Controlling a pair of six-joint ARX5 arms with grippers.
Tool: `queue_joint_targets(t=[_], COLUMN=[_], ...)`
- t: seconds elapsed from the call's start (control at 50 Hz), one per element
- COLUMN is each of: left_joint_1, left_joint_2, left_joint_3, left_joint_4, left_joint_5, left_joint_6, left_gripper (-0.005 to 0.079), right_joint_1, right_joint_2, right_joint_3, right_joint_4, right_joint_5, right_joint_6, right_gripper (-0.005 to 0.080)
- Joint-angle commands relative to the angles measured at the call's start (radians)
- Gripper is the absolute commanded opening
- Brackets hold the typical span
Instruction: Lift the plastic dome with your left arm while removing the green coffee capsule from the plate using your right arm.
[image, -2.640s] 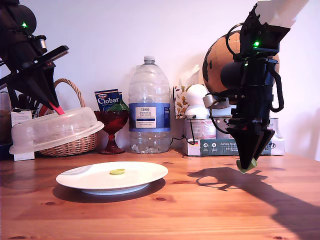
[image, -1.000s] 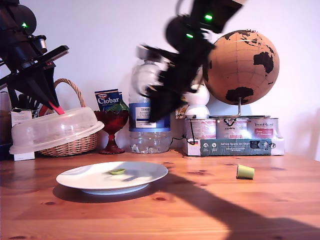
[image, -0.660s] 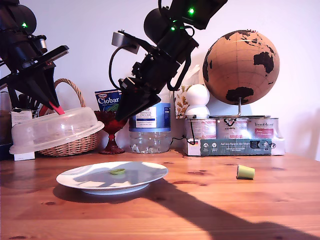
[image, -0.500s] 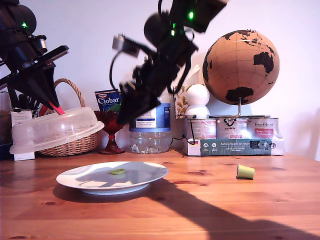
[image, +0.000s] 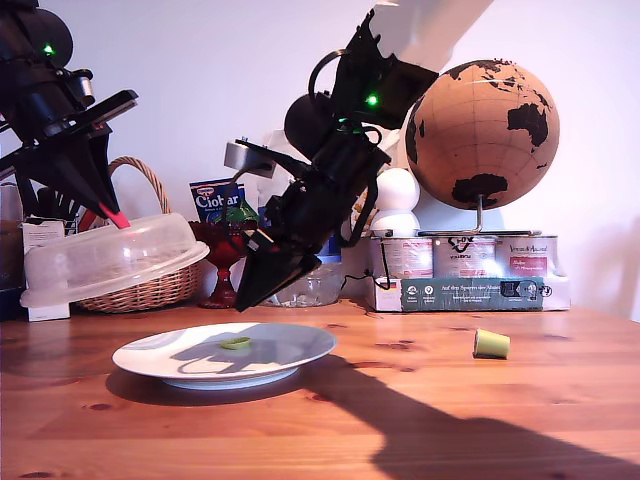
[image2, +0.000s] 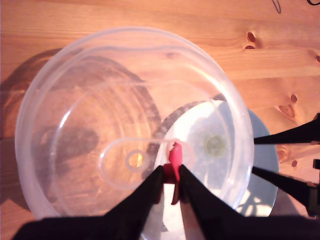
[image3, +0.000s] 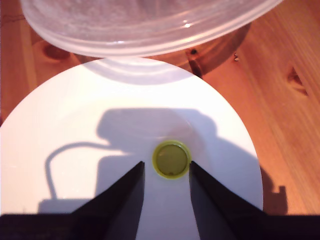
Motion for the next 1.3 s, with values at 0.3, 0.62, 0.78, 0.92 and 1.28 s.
queue_joint_targets(t=[0.3,0.62,0.78,0.92,1.28], left_joint_1=[-0.002,-0.002,-0.002,-0.002,-0.002], left_joint_2=[-0.021,-0.021,-0.021,-0.021,-0.021], left_joint_3=[0.017,0.017,0.017,0.017,0.017], left_joint_4=[0.012,0.011,0.010,0.008,0.005], left_joint_5=[0.010,0.010,0.010,0.010,0.010], left_joint_6=[0.010,0.010,0.010,0.010,0.010], left_gripper=[-0.0022,-0.0022,-0.0022,-0.0022,-0.0022], right_joint_1=[0.011,0.016,0.018,0.021,0.022], right_joint_2=[0.047,0.068,0.089,0.103,0.116], right_joint_3=[-0.003,-0.003,-0.003,-0.003,-0.003], right_joint_4=[0.053,0.054,0.051,0.051,0.049], right_joint_5=[-0.052,-0.070,-0.069,-0.068,-0.066], right_joint_6=[-0.002,-0.001,0.000,0.000,0.000], right_gripper=[0.0245,0.0245,0.0245,0.0245,0.0194])
